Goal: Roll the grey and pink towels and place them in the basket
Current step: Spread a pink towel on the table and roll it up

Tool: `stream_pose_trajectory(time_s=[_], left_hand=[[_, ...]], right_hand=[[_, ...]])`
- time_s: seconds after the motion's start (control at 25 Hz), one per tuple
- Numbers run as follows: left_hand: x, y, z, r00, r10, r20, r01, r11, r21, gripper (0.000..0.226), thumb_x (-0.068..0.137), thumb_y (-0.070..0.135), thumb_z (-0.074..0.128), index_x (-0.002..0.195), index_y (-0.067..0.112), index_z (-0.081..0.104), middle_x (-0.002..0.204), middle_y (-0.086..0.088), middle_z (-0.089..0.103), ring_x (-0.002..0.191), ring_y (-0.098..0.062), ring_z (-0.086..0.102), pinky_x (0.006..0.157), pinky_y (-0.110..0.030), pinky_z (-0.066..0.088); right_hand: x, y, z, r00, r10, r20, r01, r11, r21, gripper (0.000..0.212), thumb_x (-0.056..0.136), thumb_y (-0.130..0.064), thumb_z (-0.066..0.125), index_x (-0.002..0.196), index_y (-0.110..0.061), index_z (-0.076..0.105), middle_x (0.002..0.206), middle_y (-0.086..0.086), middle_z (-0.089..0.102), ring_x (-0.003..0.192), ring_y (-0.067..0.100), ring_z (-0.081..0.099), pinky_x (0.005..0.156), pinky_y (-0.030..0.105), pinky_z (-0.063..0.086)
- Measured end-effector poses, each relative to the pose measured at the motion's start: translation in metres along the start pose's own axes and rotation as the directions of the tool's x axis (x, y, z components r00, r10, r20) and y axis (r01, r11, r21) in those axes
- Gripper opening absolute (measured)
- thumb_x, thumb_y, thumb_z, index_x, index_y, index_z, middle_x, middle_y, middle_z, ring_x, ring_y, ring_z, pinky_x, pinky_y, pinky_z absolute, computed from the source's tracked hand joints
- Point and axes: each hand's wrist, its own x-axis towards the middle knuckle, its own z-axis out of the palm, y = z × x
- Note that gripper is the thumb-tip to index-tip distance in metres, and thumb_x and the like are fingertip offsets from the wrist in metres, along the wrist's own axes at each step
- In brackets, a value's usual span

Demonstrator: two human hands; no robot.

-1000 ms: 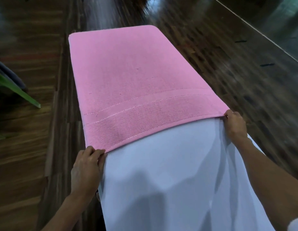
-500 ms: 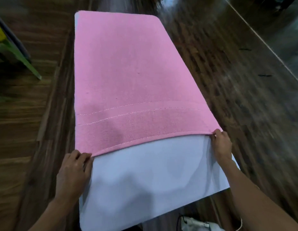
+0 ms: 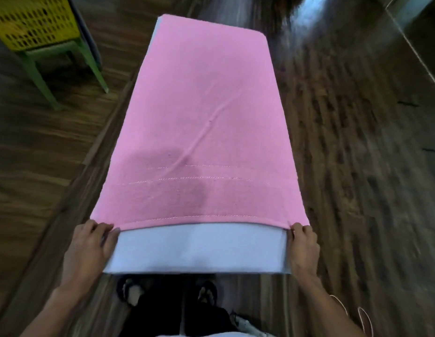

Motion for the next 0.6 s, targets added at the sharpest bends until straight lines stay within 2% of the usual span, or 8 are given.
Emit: stream_pose_trajectory(time_s=[0.12, 0.2, 0.32, 0.4, 0.52, 0.6], left_hand=[[-0.012, 0.011, 0.000, 0.991, -0.114, 0.063, 0.108, 0.990, 0.091, 0.029, 0.085, 0.026, 0.056, 0.096, 0.001, 0.067, 0.093, -0.019, 0.054, 0.087, -0.041, 0.050, 0.072, -0.052, 0.048], [-0.009, 0.019, 0.004, 0.993, -0.070, 0.100, 0.058, 0.991, 0.118, 0.038, 0.083, 0.032, 0.047, 0.102, 0.004, 0.066, 0.100, -0.022, 0.056, 0.091, -0.042, 0.051, 0.077, -0.050, 0.047], [-0.005, 0.028, 0.013, 0.981, 0.078, 0.180, -0.089, 0.995, 0.054, 0.044, 0.089, 0.031, 0.041, 0.117, 0.008, 0.066, 0.114, -0.020, 0.058, 0.102, -0.041, 0.053, 0.083, -0.051, 0.049], [-0.002, 0.030, 0.014, 0.970, 0.086, 0.228, -0.095, 0.995, 0.027, 0.043, 0.088, 0.024, 0.040, 0.122, 0.011, 0.064, 0.118, -0.015, 0.057, 0.107, -0.034, 0.049, 0.081, -0.050, 0.051], [0.001, 0.022, 0.008, 0.967, 0.099, 0.236, -0.113, 0.993, 0.044, 0.040, 0.084, 0.017, 0.043, 0.119, 0.012, 0.064, 0.115, -0.010, 0.057, 0.104, -0.028, 0.047, 0.073, -0.046, 0.052], [0.001, 0.013, 0.004, 0.970, 0.057, 0.237, -0.065, 0.997, 0.029, 0.036, 0.089, 0.010, 0.046, 0.121, 0.012, 0.062, 0.117, -0.008, 0.054, 0.107, -0.027, 0.047, 0.072, -0.045, 0.052]], right_hand=[[-0.006, 0.010, -0.007, 0.999, 0.003, 0.052, -0.001, 0.999, -0.047, 0.018, 0.093, -0.016, 0.060, 0.109, -0.010, 0.063, 0.109, 0.019, 0.060, 0.098, 0.040, 0.055, 0.074, 0.047, 0.047], [-0.004, 0.008, -0.009, 0.998, -0.052, 0.037, 0.053, 0.998, -0.041, 0.025, 0.089, -0.018, 0.064, 0.114, -0.016, 0.063, 0.113, 0.016, 0.060, 0.104, 0.038, 0.054, 0.079, 0.048, 0.049], [-0.002, 0.004, -0.002, 0.970, -0.232, 0.067, 0.232, 0.973, 0.009, 0.039, 0.082, -0.015, 0.073, 0.119, -0.019, 0.064, 0.118, 0.014, 0.062, 0.104, 0.035, 0.057, 0.080, 0.045, 0.055], [-0.002, 0.007, 0.001, 0.963, -0.237, 0.124, 0.231, 0.971, 0.065, 0.043, 0.079, -0.013, 0.077, 0.120, -0.017, 0.065, 0.119, 0.012, 0.063, 0.103, 0.032, 0.060, 0.082, 0.044, 0.057], [-0.010, 0.020, -0.004, 0.964, -0.256, 0.078, 0.249, 0.965, 0.081, 0.043, 0.073, -0.004, 0.080, 0.112, -0.015, 0.067, 0.114, 0.009, 0.067, 0.098, 0.030, 0.062, 0.080, 0.046, 0.058], [-0.015, 0.022, -0.012, 0.963, -0.260, 0.076, 0.251, 0.961, 0.111, 0.042, 0.074, 0.000, 0.078, 0.111, -0.016, 0.066, 0.115, 0.007, 0.067, 0.099, 0.029, 0.061, 0.084, 0.046, 0.056]])
